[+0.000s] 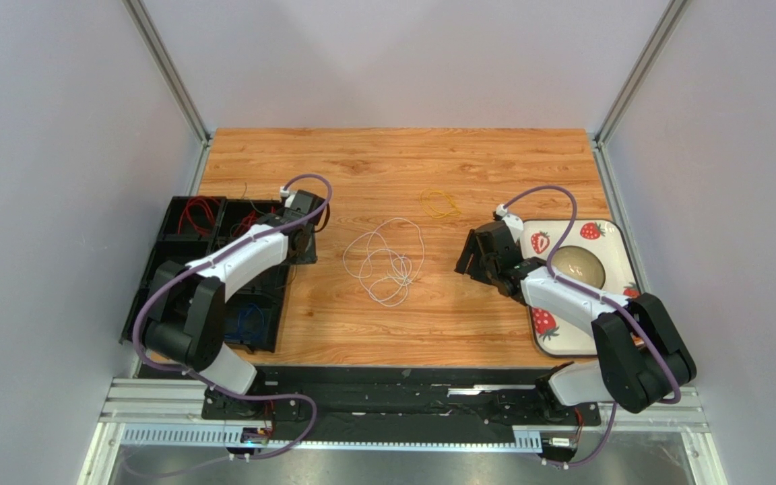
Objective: Untangle the cables
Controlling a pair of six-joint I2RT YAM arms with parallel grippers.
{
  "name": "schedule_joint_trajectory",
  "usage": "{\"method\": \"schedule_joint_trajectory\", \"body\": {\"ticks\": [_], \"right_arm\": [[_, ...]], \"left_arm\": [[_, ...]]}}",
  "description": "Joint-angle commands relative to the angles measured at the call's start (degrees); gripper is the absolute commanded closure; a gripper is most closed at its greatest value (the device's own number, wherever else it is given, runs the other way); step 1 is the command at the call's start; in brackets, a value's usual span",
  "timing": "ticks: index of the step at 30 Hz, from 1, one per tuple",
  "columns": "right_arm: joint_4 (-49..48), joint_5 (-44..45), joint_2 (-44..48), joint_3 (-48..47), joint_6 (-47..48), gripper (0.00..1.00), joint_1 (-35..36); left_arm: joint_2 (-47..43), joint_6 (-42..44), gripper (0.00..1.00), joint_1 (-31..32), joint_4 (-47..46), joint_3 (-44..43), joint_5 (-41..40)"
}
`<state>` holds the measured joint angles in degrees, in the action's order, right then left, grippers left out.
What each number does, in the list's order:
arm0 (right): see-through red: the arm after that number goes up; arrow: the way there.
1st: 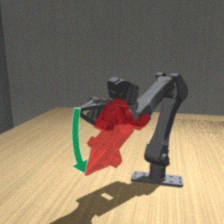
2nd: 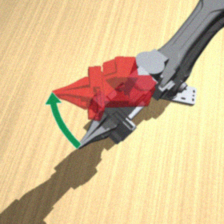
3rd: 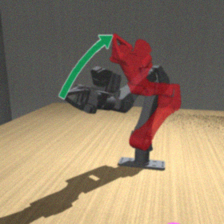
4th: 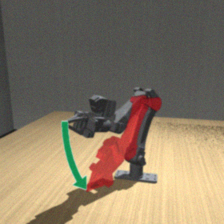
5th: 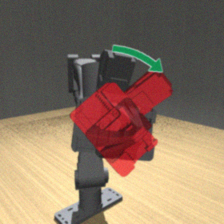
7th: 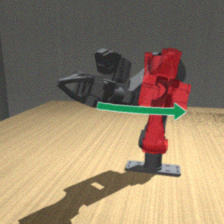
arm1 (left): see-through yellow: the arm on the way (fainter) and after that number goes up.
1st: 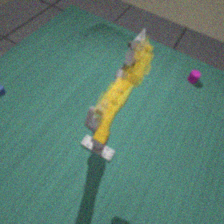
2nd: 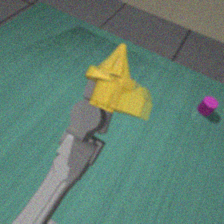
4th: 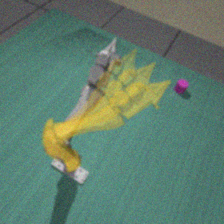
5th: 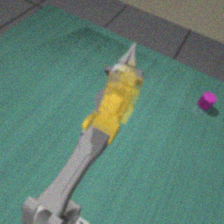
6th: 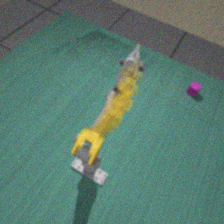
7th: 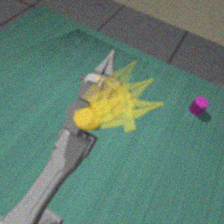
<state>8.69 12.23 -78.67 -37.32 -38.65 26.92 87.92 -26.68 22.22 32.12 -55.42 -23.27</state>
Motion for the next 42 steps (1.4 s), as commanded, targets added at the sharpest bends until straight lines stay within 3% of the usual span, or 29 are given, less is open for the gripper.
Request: {"method": "schedule_joint_trajectory", "body": {"ticks": [1,8,31,35,42], "right_arm": [[-1.3,0.08,-0.43,-1.44,0.69,0.34,-0.11],[-1.3,0.08,-0.43,-1.44,0.69,0.34,-0.2],[-1.22,0.08,-0.52,-1.53,0.69,0.34,-0.2],[-1.22,0.08,-0.52,-1.61,0.69,0.34,-0.2],[-1.22,-0.01,-0.6,-1.61,0.68,0.34,-0.2]], "left_arm": [[3.48,1.01,0.57,0.02,3.03,-6.01,-4.5],[6.65,0.22,0.66,0.02,5.32,-8.47,-6.0],[7.62,-1.62,0.69,0.19,6.73,-7.16,-5.12],[8.41,-1.45,0.75,0.19,6.99,-7.42,-6.09],[9.29,-1.54,1.0,0.19,7.52,-8.48,-7.32]]}}
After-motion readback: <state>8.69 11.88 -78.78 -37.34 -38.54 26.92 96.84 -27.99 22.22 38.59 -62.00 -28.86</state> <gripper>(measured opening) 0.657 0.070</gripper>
